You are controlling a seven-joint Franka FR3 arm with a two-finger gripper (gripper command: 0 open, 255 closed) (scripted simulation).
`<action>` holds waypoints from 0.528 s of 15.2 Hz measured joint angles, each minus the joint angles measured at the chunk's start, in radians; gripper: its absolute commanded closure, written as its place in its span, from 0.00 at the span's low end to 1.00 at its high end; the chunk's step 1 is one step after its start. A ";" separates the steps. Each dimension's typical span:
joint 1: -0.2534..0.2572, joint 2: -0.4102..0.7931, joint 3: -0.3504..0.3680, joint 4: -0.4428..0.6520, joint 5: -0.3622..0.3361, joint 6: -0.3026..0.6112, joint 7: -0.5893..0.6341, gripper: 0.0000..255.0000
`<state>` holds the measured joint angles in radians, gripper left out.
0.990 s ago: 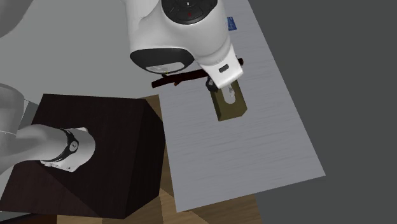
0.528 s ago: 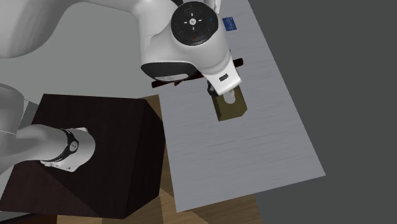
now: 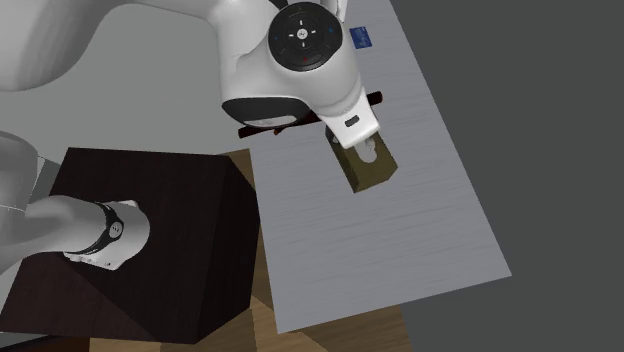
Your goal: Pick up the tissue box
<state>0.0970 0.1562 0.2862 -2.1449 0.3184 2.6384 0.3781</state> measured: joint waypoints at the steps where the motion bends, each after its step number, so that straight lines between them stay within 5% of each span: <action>1: 0.000 0.001 0.000 0.000 0.000 0.001 0.000 1.00; 8: -0.002 -0.024 -0.002 0.007 -0.003 -0.037 0.007 1.00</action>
<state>0.0948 0.1327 0.2844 -2.1380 0.3151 2.6019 0.3850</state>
